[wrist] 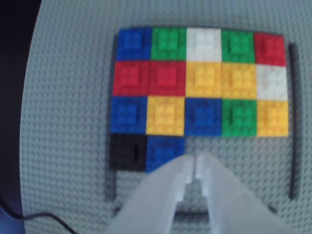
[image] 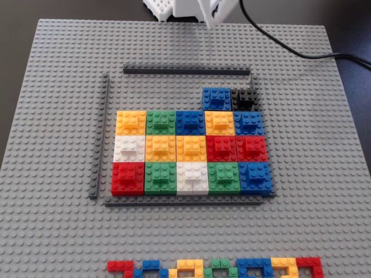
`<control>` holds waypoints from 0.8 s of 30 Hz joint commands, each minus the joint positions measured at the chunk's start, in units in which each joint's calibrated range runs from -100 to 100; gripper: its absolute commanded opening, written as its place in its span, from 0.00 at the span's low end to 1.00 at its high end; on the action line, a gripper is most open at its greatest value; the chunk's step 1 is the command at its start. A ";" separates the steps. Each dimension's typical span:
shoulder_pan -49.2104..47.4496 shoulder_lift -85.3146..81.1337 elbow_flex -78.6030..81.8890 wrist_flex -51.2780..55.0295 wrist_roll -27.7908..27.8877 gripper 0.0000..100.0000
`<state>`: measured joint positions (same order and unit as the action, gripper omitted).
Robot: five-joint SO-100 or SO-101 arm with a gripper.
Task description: Grab the cube and place it into the grid
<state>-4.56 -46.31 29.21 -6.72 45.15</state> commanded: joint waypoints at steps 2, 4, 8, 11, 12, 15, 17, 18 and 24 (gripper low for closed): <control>1.87 -14.22 8.53 -4.23 0.68 0.00; 2.24 -18.01 12.15 -5.01 1.27 0.00; 2.75 -26.17 19.40 -7.74 1.71 0.00; 3.12 -31.42 24.66 -9.01 1.76 0.00; 3.27 -33.40 27.02 -9.50 1.71 0.00; 3.64 -38.13 33.45 -10.48 0.98 0.00; 4.08 -40.62 37.44 -11.26 0.73 0.00; 4.23 -41.31 38.80 -11.56 0.63 0.00; 4.30 -46.29 48.76 -14.49 0.68 0.00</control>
<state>-0.33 -89.14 73.87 -18.58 45.69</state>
